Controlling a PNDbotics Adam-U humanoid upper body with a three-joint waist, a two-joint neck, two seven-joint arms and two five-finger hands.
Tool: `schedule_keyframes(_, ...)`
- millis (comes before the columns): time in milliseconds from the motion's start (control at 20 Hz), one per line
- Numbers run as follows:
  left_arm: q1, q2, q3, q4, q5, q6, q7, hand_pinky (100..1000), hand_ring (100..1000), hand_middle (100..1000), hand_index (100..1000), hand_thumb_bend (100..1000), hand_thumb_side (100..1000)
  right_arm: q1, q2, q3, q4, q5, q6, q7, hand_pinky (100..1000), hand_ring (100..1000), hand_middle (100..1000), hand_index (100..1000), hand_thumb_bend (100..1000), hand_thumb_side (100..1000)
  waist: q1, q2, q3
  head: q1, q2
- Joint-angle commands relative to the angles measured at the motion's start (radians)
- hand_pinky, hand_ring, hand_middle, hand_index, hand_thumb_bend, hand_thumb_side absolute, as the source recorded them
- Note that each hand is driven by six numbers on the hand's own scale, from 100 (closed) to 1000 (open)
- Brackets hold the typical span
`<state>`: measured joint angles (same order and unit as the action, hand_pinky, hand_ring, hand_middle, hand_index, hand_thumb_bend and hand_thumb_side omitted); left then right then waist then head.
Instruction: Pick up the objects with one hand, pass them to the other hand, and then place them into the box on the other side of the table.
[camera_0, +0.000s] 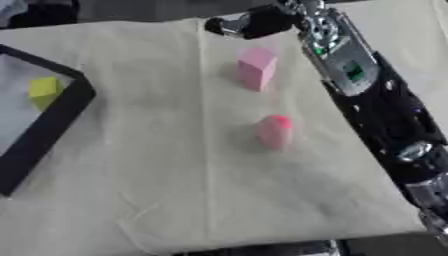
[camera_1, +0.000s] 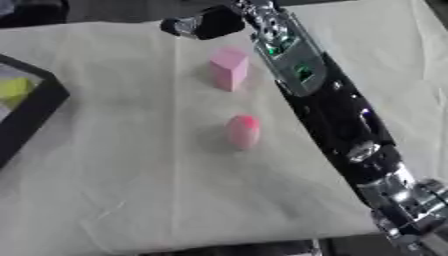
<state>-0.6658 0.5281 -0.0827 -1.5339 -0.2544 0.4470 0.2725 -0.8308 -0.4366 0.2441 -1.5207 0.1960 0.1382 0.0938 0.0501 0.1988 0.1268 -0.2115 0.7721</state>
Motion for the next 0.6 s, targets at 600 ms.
schedule_keyframes(600, -0.001, 0.064, 0.005, 0.010, -0.018, 0.005, -0.023, 747, 670, 607, 707, 369, 433, -0.162, -0.112, 0.079, 0.115, 0.161, 0.161, 0.228, 869, 777, 778, 884, 720, 273, -0.030, -0.027, -0.007, 0.034, -0.002)
